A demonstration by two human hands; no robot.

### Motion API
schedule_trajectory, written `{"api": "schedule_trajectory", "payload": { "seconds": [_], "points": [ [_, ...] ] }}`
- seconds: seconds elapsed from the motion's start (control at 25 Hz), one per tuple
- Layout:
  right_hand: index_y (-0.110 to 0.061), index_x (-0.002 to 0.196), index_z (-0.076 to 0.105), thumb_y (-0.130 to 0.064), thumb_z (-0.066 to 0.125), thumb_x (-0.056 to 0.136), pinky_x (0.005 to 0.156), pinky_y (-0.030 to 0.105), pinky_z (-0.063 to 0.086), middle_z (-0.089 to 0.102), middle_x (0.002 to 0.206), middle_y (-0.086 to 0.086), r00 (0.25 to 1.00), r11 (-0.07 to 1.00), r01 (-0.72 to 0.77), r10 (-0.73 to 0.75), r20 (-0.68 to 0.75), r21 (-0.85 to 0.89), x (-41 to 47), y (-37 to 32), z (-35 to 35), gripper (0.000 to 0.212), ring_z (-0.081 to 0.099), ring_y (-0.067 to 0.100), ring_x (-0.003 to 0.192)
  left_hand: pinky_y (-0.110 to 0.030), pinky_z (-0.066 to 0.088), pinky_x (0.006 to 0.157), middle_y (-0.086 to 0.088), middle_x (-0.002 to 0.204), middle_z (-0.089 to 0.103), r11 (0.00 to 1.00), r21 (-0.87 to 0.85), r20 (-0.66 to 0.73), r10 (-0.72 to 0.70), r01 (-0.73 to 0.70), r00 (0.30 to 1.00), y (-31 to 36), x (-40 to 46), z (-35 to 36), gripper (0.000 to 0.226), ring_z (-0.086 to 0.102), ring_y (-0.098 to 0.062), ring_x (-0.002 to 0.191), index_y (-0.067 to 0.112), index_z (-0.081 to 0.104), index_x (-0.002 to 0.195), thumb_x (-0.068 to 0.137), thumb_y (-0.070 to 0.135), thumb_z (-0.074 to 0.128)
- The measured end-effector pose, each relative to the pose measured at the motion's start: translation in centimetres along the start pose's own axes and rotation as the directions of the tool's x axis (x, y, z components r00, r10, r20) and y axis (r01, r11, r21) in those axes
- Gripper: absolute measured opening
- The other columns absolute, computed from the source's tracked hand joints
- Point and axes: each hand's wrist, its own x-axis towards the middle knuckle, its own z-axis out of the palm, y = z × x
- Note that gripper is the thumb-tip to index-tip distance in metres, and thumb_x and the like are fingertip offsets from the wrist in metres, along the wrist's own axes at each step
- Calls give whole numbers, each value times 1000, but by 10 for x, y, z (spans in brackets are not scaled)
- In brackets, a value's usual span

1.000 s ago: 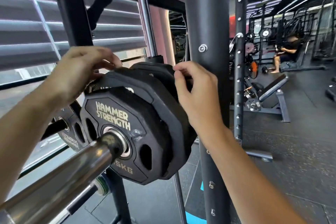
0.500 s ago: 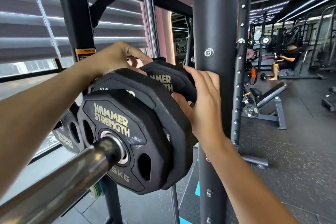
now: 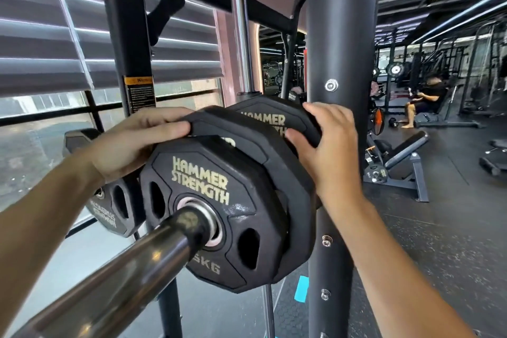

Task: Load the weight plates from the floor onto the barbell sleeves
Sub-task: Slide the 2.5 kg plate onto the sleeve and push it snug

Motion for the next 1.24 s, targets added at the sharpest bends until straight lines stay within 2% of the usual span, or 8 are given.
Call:
{"api": "schedule_trajectory", "payload": {
  "seconds": [0.08,0.2,0.4,0.52,0.68,0.88,1.04,1.24],
  "points": [
    [-17,110,75,-16,70,91,100,19,45,73,108,-6,993,979,-79,60,104,190,10,-31,-19,20,64,6,107,-32,59,78,-22,112,72,999,23,-64,42,-40,997,-8,1,-2,62,73,-34,96,11,69,123,76,51,80],
    [-23,111,76,-22,64,96,93,11,47,74,105,-16,947,911,-126,-8,321,393,6,-73,-46,19,65,-7,104,-30,58,76,-21,104,74,994,36,-103,108,-105,989,-11,12,-2,58,73,-29,90,5,71,117,80,49,76],
    [-20,128,68,-20,73,90,105,12,39,63,125,-20,942,969,-7,-77,328,247,-7,-69,-29,39,56,-7,119,-22,55,75,-11,99,76,982,136,-136,148,-129,980,-14,25,8,28,73,-21,87,12,74,108,90,30,63],
    [-19,137,61,-22,65,96,113,12,25,51,130,-23,953,989,111,-135,272,101,-9,-57,-19,41,39,-2,139,-27,55,81,-14,106,72,960,210,-207,228,-185,951,-22,37,8,26,71,-21,93,18,74,110,87,32,73],
    [-19,142,55,-24,58,101,124,43,19,51,148,-11,954,986,167,-164,249,8,-13,-42,-10,42,25,10,151,-34,37,116,-4,144,55,872,379,-30,347,-310,938,-37,57,-4,59,48,-17,138,20,56,139,84,31,74],
    [-24,145,49,-35,47,104,123,54,18,36,159,-13,969,980,135,-99,227,-148,-7,-17,0,42,14,14,154,-44,23,124,-2,160,37,871,415,52,267,-264,962,-53,80,-1,78,34,-14,148,20,34,155,88,29,73],
    [-25,143,51,-36,49,104,107,25,40,50,148,-11,980,975,132,-102,170,-177,-4,-10,5,41,43,7,139,-48,37,117,-3,149,52,897,370,-19,267,-242,963,-62,88,-1,76,50,-16,138,21,45,150,83,43,73],
    [-20,141,52,-33,57,100,98,12,35,57,141,-10,990,985,76,-56,130,-153,-6,-11,6,43,51,6,128,-47,41,114,-3,142,59,921,287,-109,305,-264,946,-68,86,5,67,56,-17,132,16,52,146,85,28,78]
  ]
}}
